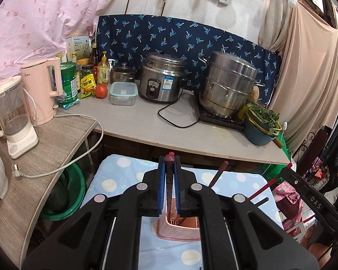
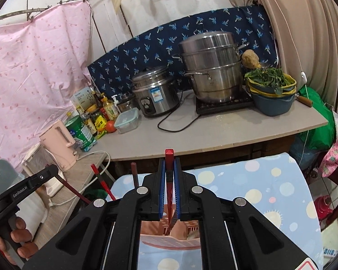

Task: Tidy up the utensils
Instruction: 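Lower the chopsticks into the holder and open both tools, then move both open tools back down over the remaining utensils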

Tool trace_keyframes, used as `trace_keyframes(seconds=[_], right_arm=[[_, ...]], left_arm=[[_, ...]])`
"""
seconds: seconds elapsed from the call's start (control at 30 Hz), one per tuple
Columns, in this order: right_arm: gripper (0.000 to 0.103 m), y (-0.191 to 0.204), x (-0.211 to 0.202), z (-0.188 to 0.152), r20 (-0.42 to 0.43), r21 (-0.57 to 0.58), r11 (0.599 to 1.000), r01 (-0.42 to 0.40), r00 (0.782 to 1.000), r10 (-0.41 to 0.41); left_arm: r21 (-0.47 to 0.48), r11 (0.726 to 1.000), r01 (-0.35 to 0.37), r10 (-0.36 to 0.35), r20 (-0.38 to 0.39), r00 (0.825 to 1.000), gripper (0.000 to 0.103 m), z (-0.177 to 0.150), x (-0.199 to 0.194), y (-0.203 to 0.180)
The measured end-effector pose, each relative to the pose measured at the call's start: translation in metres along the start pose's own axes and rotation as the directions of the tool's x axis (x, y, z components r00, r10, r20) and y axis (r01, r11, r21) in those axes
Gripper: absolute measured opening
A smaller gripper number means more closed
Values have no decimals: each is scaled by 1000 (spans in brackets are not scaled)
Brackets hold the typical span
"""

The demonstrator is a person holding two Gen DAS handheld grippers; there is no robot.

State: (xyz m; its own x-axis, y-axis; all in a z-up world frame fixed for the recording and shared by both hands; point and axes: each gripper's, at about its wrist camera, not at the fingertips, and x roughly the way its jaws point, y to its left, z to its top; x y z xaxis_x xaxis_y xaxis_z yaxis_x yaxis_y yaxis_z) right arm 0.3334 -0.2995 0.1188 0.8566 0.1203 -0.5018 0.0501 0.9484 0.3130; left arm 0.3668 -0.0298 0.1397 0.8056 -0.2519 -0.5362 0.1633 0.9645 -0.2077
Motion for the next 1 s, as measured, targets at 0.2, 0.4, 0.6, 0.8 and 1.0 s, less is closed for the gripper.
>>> trace_keyframes(seconds=[0.2,0.4,0.6,0.8,1.0], right_arm=[[13,-1,-8,-2,12,0,1000,8,1000,-8],[22,2,-28,-5,24,-10,1000,5,1000,-5],[28,3,-52,-25,13,-18,1000,-3,1000,3],[30,0,-71,-62,-35,-22,1000,9,999,-10],[30,-1,-91,-105,-88,-33,999,20,996,-23]], left_arm=[[-7,1000,-23,23,1,1000,21,-5,-2,2],[-11,999,-44,43,-11,999,28,-12,-13,5],[0,999,-52,52,-34,998,28,-29,-28,7],[24,998,-63,64,-61,996,28,-60,-44,9],[57,996,-66,72,-105,992,28,-100,-58,8]])
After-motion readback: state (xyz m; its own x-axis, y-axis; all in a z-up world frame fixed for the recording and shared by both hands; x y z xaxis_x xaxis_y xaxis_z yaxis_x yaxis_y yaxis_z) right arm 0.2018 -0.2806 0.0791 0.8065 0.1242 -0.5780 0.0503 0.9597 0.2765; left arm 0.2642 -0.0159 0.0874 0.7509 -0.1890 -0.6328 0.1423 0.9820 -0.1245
